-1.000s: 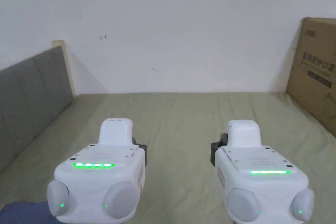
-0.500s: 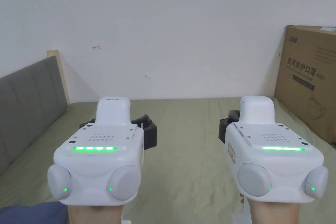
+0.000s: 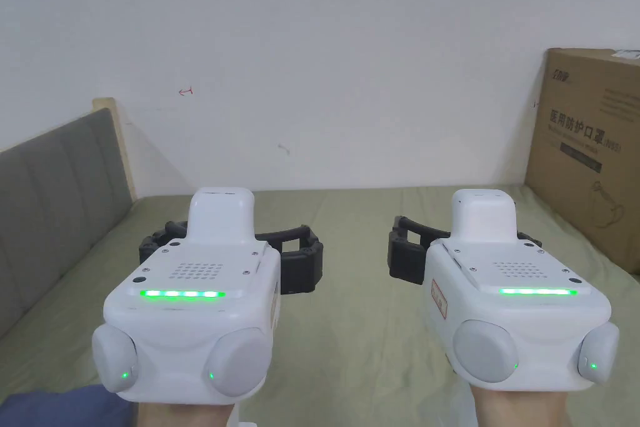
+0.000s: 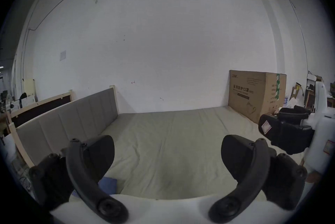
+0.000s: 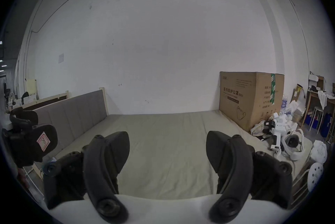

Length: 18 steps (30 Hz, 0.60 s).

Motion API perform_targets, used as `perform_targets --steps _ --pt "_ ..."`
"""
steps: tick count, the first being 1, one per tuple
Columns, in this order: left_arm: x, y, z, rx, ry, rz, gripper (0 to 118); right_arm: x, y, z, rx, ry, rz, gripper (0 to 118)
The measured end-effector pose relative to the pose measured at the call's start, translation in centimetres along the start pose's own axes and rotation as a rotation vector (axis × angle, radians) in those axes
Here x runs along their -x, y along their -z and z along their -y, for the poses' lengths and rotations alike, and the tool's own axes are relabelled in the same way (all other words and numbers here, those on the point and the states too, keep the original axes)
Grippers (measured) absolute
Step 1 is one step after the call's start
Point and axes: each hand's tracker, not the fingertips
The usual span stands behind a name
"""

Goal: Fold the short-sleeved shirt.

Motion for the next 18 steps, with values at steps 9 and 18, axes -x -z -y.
perform_targets --steps 9,18 --pt "-0.2 0.1 0.0 0.025 -0.021 0.045 117 -0.6 0.0 0.3 -0.006 -0.004 0.016 93" --pt "-0.4 0.6 0.2 0.041 -0.015 0.006 117 -1.2 -0.1 0.2 -0.018 -0.013 0.037 93"
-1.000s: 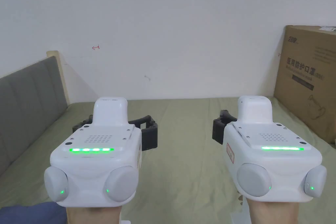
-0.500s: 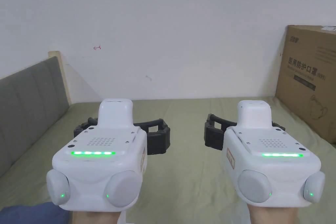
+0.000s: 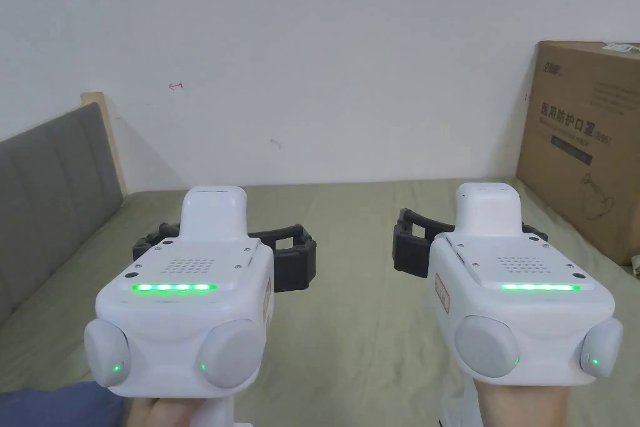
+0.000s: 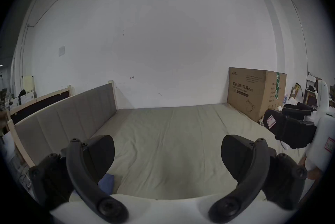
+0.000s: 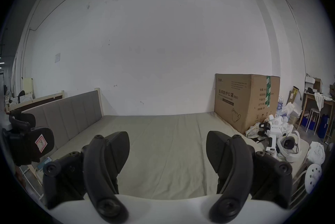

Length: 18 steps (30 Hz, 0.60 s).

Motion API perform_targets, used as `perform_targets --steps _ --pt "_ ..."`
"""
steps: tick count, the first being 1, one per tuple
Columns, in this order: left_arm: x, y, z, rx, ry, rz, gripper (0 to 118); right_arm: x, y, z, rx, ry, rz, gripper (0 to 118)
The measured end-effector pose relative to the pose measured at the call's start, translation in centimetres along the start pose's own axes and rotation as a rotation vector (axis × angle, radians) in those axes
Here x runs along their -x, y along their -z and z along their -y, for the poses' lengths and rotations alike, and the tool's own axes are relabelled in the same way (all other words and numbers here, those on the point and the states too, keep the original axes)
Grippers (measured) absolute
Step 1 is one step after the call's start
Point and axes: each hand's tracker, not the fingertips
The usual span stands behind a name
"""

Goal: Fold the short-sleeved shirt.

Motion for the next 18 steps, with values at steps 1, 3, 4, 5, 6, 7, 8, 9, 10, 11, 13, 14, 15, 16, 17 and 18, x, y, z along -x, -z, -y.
perform_targets --steps 1,3,4,5,6,7,8,9,10,11,13,14,15,16,17,18 --pt "0.1 0.0 0.1 0.003 -0.004 0.006 117 0.0 0.0 0.0 -0.001 -0.002 0.003 93" --pt "0.3 -0.3 0.2 -0.016 -0.003 0.036 117 -0.1 0.0 -0.1 -0.003 0.000 0.007 93" --pt "0.3 -0.5 0.1 -0.018 -0.006 0.045 117 -0.2 0.0 0.0 -0.005 0.004 0.007 94" --pt "0.2 -0.6 0.1 -0.026 -0.001 0.056 117 -0.2 0.1 0.0 -0.003 0.006 0.005 93" --pt "0.2 -0.8 0.1 -0.036 0.007 0.067 117 -0.3 0.1 0.0 0.001 0.009 0.006 94" --pt "0.2 -0.9 0.2 -0.046 0.013 0.074 117 -0.3 0.2 0.1 0.004 0.011 0.007 93" --pt "0.1 -1.0 0.2 -0.056 0.024 0.080 117 -0.3 0.2 0.2 0.008 0.012 0.007 93" --pt "0.0 -1.0 0.2 -0.057 0.026 0.080 117 -0.2 0.3 0.2 0.009 0.014 0.007 93" --pt "0.0 -1.0 0.2 -0.058 0.027 0.082 117 -0.2 0.3 0.3 0.011 0.015 0.007 94" --pt "0.0 -1.0 0.1 -0.057 0.028 0.085 117 -0.2 0.2 0.3 0.011 0.014 0.006 93" --pt "0.2 -1.0 0.0 -0.055 0.002 0.099 117 -0.1 0.2 0.4 0.011 0.005 0.008 93" --pt "0.4 -0.9 -0.1 -0.054 -0.013 0.110 117 -0.1 0.1 0.5 0.012 0.000 0.008 93" --pt "0.5 -0.9 -0.1 -0.051 -0.024 0.111 117 -0.1 0.1 0.5 0.012 -0.002 0.007 93" --pt "0.4 -0.9 -0.1 -0.050 -0.025 0.105 117 -0.1 0.1 0.6 0.012 -0.003 0.007 93" --pt "0.4 -0.9 -0.2 -0.048 -0.026 0.097 117 -0.2 0.1 0.6 0.012 -0.004 0.007 93" --pt "0.4 -0.9 -0.1 -0.048 -0.022 0.084 117 -0.3 0.1 0.6 0.013 -0.004 0.009 93"
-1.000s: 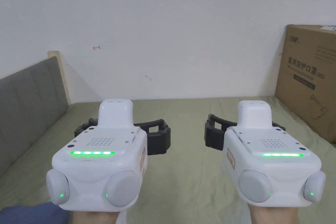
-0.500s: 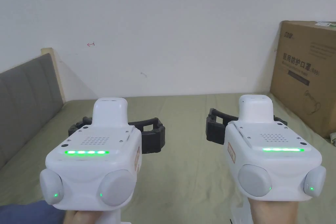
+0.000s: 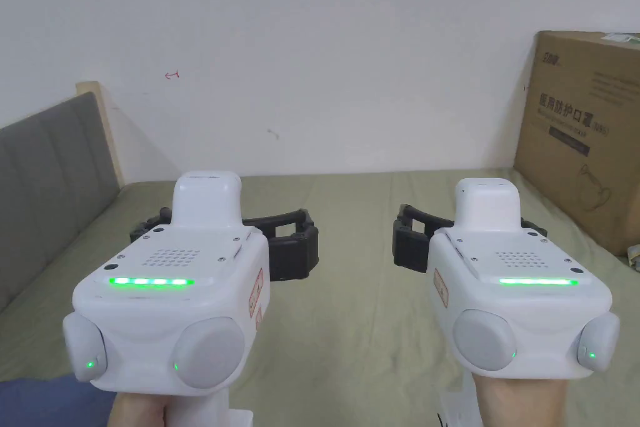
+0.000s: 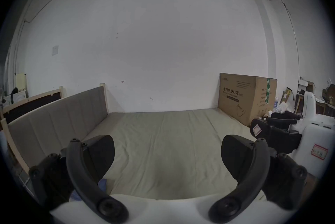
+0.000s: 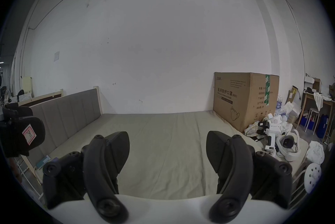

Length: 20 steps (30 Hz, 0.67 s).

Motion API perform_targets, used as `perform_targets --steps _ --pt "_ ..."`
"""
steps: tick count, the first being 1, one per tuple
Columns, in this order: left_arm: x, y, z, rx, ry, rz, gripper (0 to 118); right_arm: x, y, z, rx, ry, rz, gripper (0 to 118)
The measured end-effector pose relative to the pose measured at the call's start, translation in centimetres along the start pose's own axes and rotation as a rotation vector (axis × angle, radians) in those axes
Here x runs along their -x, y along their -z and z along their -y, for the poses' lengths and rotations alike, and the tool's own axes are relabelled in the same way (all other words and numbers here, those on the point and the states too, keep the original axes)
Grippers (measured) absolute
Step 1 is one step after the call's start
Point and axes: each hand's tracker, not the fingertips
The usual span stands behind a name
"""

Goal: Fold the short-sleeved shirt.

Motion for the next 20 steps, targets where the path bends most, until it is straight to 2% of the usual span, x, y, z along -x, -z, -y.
perform_targets --steps 6,13,20 --pt "-0.14 -0.08 0.26 -0.014 0.048 -0.011 117 -0.49 -0.07 0.13 0.003 0.015 0.012 93" --pt "0.12 -0.15 0.47 -0.062 0.023 -0.008 117 -0.50 -0.11 0.40 0.016 -0.001 0.013 93" --pt "0.60 0.30 0.29 -0.014 -0.014 -0.004 117 -0.47 -0.02 0.60 0.025 -0.003 0.009 93"
